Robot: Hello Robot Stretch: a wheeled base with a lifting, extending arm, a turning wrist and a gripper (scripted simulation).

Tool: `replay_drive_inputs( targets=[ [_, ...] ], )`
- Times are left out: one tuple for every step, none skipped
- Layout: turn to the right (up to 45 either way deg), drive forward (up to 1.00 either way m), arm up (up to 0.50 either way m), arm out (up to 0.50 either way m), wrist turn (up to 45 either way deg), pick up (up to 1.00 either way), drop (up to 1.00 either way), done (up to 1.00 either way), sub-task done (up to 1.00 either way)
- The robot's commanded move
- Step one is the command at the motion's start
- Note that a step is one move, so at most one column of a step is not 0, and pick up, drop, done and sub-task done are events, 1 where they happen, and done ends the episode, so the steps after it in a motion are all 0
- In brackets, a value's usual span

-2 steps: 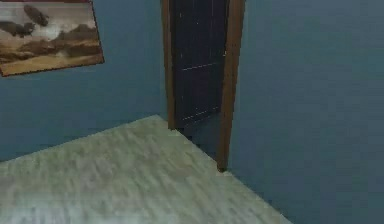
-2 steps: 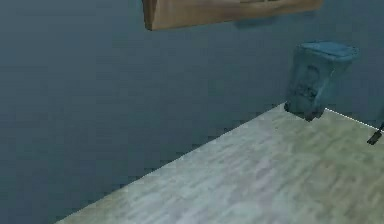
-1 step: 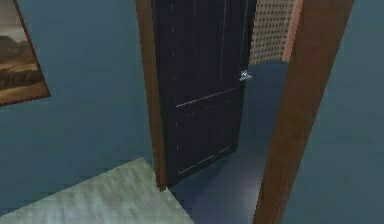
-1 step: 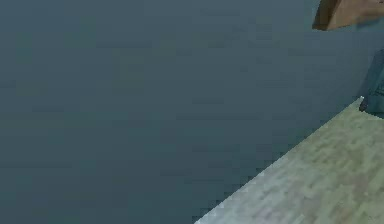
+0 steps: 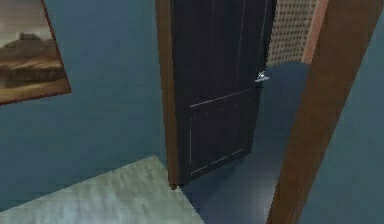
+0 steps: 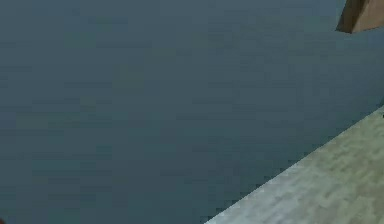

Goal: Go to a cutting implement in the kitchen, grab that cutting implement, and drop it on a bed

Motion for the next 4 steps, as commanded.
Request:
replay_drive_inputs(
  targets=[
    [-3.0,0.00,0.00,0.00,0.0,0.00,0.00,0.00,0.00],
    [0.0,0.45,0.00,0.00,0.0,0.00,0.00,0.00,0.00],
    [33.0,0.00,0.00,0.00,0.0,0.00,0.00,0.00,0.00],
    [0.0,0.70,0.00,0.00,0.0,0.00,0.00,0.00,0.00]
  ],
)
